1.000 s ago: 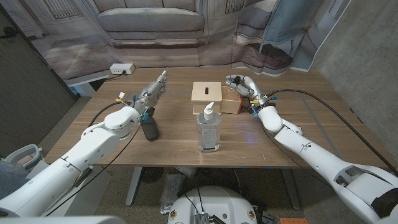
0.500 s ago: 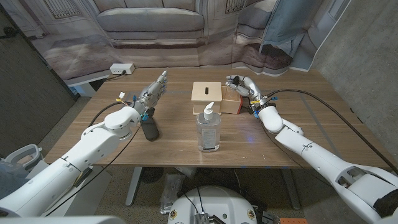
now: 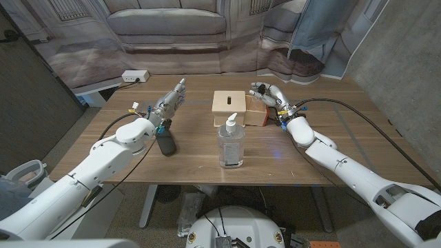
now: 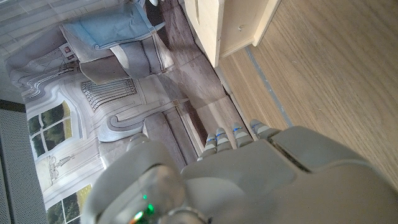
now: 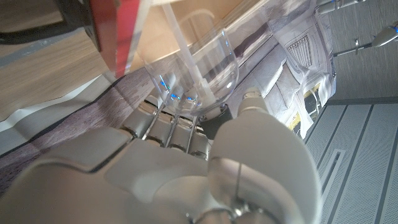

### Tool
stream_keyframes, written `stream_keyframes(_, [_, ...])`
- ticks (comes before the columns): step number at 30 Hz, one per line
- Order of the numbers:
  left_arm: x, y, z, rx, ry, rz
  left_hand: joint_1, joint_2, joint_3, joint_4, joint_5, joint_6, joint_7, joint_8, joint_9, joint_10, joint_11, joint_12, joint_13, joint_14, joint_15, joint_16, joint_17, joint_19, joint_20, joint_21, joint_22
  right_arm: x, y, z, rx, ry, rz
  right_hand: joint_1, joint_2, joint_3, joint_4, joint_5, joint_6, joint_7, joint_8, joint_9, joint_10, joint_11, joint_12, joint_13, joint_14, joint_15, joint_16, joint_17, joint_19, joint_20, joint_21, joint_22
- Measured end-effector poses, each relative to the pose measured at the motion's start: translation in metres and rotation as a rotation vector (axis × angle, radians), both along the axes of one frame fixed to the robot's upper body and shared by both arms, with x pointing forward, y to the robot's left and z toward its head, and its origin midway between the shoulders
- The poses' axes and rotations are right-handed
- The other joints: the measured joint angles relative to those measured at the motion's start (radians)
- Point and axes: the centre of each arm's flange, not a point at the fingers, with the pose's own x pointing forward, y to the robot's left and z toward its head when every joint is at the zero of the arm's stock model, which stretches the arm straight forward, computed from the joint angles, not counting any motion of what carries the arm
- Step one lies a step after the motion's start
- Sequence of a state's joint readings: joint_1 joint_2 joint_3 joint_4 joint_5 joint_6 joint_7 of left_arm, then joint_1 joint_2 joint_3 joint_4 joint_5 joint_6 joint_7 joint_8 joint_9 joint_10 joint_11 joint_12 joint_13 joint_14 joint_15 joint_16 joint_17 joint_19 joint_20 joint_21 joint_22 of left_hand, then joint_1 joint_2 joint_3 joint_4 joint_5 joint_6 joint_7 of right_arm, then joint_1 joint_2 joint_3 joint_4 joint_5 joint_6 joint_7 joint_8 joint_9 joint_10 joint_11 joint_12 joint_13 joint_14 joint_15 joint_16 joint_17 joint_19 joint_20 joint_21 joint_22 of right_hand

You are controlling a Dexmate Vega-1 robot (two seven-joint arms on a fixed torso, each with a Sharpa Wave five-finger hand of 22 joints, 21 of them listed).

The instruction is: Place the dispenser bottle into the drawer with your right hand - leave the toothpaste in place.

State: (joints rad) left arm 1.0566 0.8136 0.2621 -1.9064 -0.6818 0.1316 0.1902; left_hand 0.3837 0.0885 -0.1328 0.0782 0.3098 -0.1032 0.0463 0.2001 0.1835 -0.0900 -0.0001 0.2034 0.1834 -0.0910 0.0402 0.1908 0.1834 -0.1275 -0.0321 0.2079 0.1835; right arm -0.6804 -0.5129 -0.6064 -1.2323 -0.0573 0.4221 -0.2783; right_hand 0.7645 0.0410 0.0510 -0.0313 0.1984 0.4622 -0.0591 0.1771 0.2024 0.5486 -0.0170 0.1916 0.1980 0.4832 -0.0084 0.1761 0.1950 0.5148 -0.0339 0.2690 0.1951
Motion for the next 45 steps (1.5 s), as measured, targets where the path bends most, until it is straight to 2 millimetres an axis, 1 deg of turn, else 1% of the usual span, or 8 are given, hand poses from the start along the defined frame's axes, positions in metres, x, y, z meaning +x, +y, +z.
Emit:
stream_keyframes(8, [0.001, -0.001, 0.002, 0.002, -0.001, -0.002, 0.0, 0.0, 0.0, 0.0, 0.0, 0.0, 0.0, 0.0, 0.0, 0.0, 0.0, 0.0, 0.0, 0.0, 0.0, 0.0, 0.0, 0.0, 0.0, 0.0, 0.0, 0.0, 0.0, 0.002, -0.004, 0.005, 0.008, -0.011, -0.011, -0.004, 0.004, 0.002, -0.011, 0.0, 0.0, 0.0, -0.027, 0.005, 0.0, 0.0, -0.029, 0.029, 0.0, -0.005, -0.025, 0.025, -0.018, -0.005])
stream_keyframes(14, [0.001, -0.001, 0.002, 0.004, 0.0, -0.003, 0.0, 0.0, -0.003, -0.003, 0.0, 0.0, 0.0, 0.0, 0.0, 0.0, 0.0, 0.0, 0.0, 0.0, 0.0, 0.0, 0.0, 0.0, 0.0, 0.0, 0.0, -0.002, 0.0, 0.005, -0.012, 0.003, 0.012, -0.022, -0.022, -0.021, 0.004, 0.01, -0.049, -0.005, 0.0, -0.002, -0.082, 0.017, 0.0, 0.0, -0.087, 0.054, 0.0, -0.005, -0.066, 0.066, -0.037, -0.005])
stream_keyframes(18, [0.002, -0.001, 0.002, 0.005, 0.001, -0.004, 0.0, 0.0, -0.002, -0.003, 0.0, 0.004, -0.004, 0.0, 0.0, 0.0, 0.0, 0.0, 0.0, 0.0, 0.0, 0.0, 0.0, 0.0, 0.0, 0.0, 0.0, -0.003, 0.0, 0.007, -0.016, -0.001, 0.014, -0.026, -0.026, -0.023, 0.007, 0.01, -0.056, -0.009, 0.0, -0.003, -0.099, 0.017, 0.0, 0.0, -0.096, 0.061, 0.0, -0.005, -0.08, 0.08, -0.044, -0.005])
stream_keyframes(22, [0.002, -0.001, 0.002, 0.004, 0.001, -0.005, 0.0, 0.0, -0.005, 0.0, 0.0, 0.003, -0.004, 0.0, 0.0, 0.0, 0.0, 0.0, 0.0, 0.0, 0.0, 0.0, 0.0, 0.0, 0.0, 0.0, 0.0, -0.004, -0.001, 0.009, -0.024, -0.001, 0.018, -0.043, -0.043, -0.035, 0.005, 0.017, -0.092, -0.009, 0.0, -0.003, -0.141, 0.026, -0.002, 0.0, -0.129, 0.067, 0.0, -0.009, -0.102, 0.102, -0.055, -0.005])
stream_keyframes(25, [0.002, -0.002, 0.002, 0.003, 0.002, -0.006, 0.0, 0.0, -0.005, 0.0, 0.0, 0.003, -0.004, 0.0, 0.0, 0.0, 0.0, 0.0, 0.0, 0.0, 0.0, 0.0, 0.0, 0.0, 0.0, 0.0, 0.0, -0.004, -0.001, 0.009, -0.031, 0.002, 0.021, -0.055, -0.055, -0.046, 0.009, 0.025, -0.131, -0.011, 0.0, -0.003, -0.177, 0.037, -0.008, 0.0, -0.154, 0.077, 0.0, -0.009, -0.111, 0.123, -0.062, -0.009])
stream_keyframes(32, [0.003, -0.002, 0.002, 0.003, 0.006, -0.007, 0.004, 0.004, -0.005, 0.0, 0.0, 0.003, -0.004, 0.0, 0.0, 0.0, 0.0, 0.0, 0.0, -0.002, 0.002, 0.0, 0.0, 0.0, 0.0, 0.0, 0.0, -0.004, -0.001, 0.01, -0.047, 0.013, 0.029, -0.103, -0.09, -0.084, 0.023, 0.044, -0.233, -0.007, -0.004, -0.003, -0.279, 0.064, -0.01, 0.0, -0.247, 0.108, -0.007, -0.009, -0.168, 0.179, -0.077, -0.009])
stream_keyframes(39, [0.003, -0.003, 0.001, 0.003, 0.009, -0.008, 0.004, 0.004, -0.005, 0.0, 0.0, 0.003, -0.004, 0.0, 0.0, 0.0, 0.0, 0.0, 0.0, -0.004, 0.004, 0.0, 0.0, 0.0, 0.0, 0.0, 0.0, -0.005, -0.001, 0.012, -0.06, 0.02, 0.037, -0.116, -0.103, -0.097, 0.025, 0.057, -0.266, -0.016, -0.004, -0.002, -0.306, 0.081, -0.01, 0.0, -0.28, 0.116, -0.007, -0.009, -0.187, 0.209, -0.077, -0.009])
stream_keyframes(45, [0.003, -0.003, 0.0, 0.001, 0.01, -0.008, 0.004, 0.004, -0.008, 0.003, 0.0, 0.003, -0.004, 0.0, 0.0, 0.0, 0.0, 0.0, 0.0, -0.004, 0.004, 0.0, 0.0, 0.0, 0.0, 0.0, 0.0, -0.007, -0.001, 0.014, -0.069, 0.021, 0.039, -0.125, -0.101, -0.101, 0.029, 0.061, -0.271, -0.01, -0.004, -0.002, -0.315, 0.08, -0.01, 0.0, -0.28, 0.116, -0.007, -0.009, -0.187, 0.209, -0.077, -0.009])
